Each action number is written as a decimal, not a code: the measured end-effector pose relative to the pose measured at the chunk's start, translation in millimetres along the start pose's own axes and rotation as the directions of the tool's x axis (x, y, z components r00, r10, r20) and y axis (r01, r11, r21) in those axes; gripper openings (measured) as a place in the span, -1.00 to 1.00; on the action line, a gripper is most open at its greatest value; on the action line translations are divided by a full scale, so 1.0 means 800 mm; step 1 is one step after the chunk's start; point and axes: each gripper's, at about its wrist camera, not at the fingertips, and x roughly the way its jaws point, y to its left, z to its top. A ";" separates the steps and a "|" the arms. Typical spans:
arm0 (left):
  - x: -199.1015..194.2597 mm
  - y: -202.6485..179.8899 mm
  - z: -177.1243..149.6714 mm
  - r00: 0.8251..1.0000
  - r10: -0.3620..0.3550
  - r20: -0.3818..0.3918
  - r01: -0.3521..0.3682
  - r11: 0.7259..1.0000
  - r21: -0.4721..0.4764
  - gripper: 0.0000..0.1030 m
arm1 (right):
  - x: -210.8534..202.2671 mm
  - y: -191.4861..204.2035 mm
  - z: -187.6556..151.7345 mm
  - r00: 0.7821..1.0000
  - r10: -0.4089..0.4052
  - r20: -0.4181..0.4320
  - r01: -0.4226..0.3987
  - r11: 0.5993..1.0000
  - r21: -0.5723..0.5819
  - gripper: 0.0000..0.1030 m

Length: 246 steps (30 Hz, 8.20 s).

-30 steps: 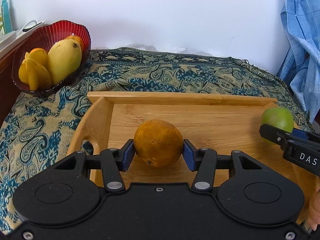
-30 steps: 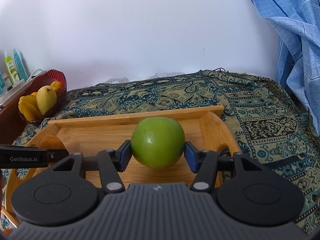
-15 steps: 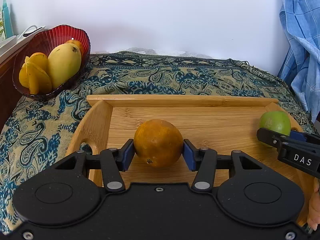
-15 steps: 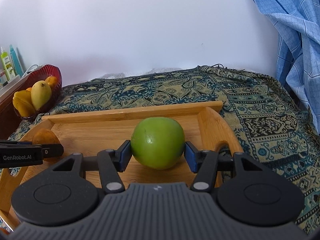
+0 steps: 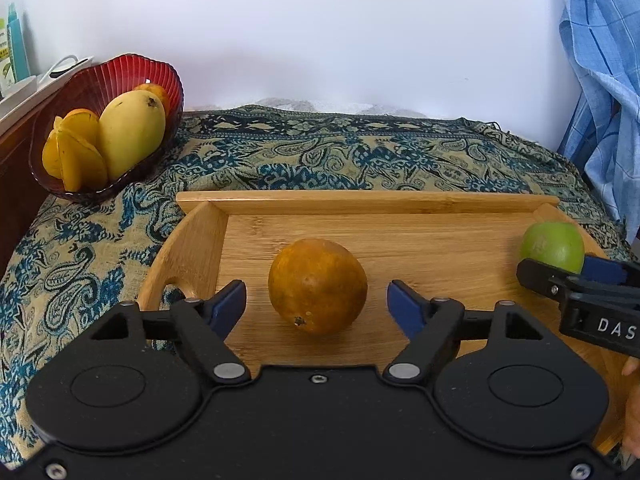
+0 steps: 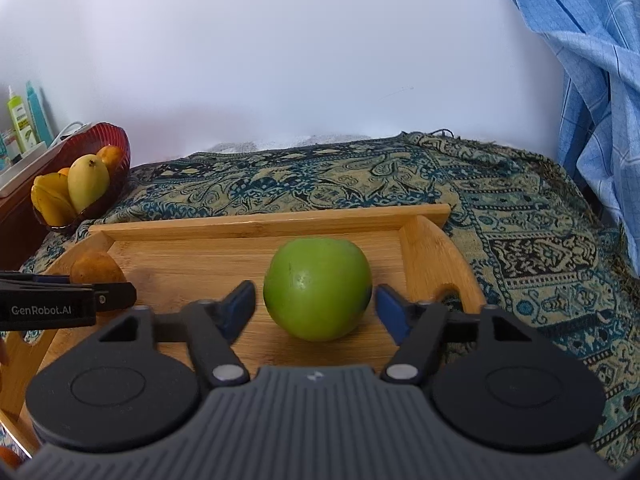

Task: Organize fruits
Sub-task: 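Open the left tool releasing the orange while the right tool releases the apple, then grasp a tangerine with the left tool while the right tool grasps a red date, then place the tangerine beside the orange with the left tool while the right tool sets the date by the apple, then move the left tool back to grasp another tangerine near the dark fruit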

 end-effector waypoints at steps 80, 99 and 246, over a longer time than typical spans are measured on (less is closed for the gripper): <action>-0.214 0.000 -0.233 0.995 -0.051 0.090 0.051 0.999 0.011 -0.06 | -0.210 0.049 -0.192 0.987 -0.093 0.130 0.106 0.990 -0.095 0.25; -0.198 0.004 -0.236 0.996 -0.066 0.066 0.067 0.998 -0.011 -0.16 | -0.188 0.050 -0.191 0.985 -0.144 0.089 0.151 0.986 -0.067 0.01; -0.179 0.022 -0.135 0.994 -0.023 0.108 0.023 1.000 -0.003 0.83 | -0.128 0.003 -0.060 0.996 -0.060 0.070 0.057 0.997 0.046 0.67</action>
